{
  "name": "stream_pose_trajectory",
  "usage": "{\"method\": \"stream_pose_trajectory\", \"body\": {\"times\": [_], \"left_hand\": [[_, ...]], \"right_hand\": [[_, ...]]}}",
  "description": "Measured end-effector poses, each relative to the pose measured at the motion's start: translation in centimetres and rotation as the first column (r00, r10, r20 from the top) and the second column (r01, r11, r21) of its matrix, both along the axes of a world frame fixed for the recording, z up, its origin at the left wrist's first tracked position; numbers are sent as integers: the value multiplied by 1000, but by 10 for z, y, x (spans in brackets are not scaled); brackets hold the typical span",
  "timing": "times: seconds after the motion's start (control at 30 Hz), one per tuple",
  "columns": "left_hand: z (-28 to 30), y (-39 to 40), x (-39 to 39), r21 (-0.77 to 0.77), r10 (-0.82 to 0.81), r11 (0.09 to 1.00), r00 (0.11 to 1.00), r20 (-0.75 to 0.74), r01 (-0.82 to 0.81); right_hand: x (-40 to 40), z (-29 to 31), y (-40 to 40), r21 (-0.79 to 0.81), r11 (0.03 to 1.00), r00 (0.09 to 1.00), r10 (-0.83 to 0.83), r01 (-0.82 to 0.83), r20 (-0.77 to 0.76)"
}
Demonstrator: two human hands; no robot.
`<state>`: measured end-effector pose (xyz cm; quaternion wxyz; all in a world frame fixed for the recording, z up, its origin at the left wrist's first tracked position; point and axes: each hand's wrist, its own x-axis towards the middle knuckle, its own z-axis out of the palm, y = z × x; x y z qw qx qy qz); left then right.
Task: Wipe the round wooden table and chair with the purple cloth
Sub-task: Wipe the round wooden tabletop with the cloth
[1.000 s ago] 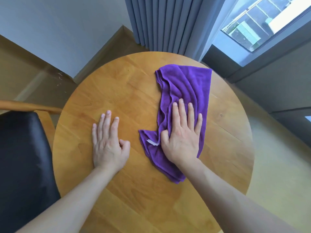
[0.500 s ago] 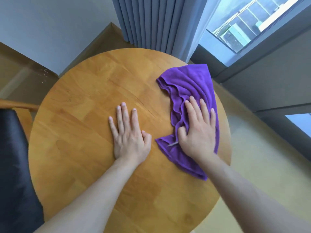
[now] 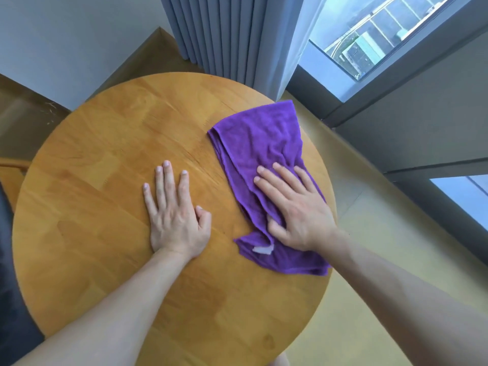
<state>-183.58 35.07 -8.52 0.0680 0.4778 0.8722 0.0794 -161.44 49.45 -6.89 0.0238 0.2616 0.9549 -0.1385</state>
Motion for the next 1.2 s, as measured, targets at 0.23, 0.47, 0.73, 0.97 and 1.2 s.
{"method": "stream_pose_trajectory", "body": {"times": [0.23, 0.47, 0.73, 0.97, 1.2], "left_hand": [[2, 1, -1, -27, -3, 1000, 1000, -18, 3], [2, 0, 0, -2, 5, 1000, 1000, -7, -5], [1, 2, -2, -17, 6, 1000, 1000, 7, -6], [1, -1, 0, -52, -32, 998, 999, -4, 32], [0, 0, -2, -34, -16, 999, 1000, -7, 16]], "right_hand": [[-62, 3, 3, -1, 822, 822, -570, 570, 11], [-52, 2, -55, -18, 920, 919, -389, 391, 55], [12, -3, 19, -16, 988, 985, -152, 151, -83], [-70, 3, -50, -51, 631, 633, -773, 774, 49], [-28, -2, -48, -46, 998, 999, 32, -33, -30]]}}
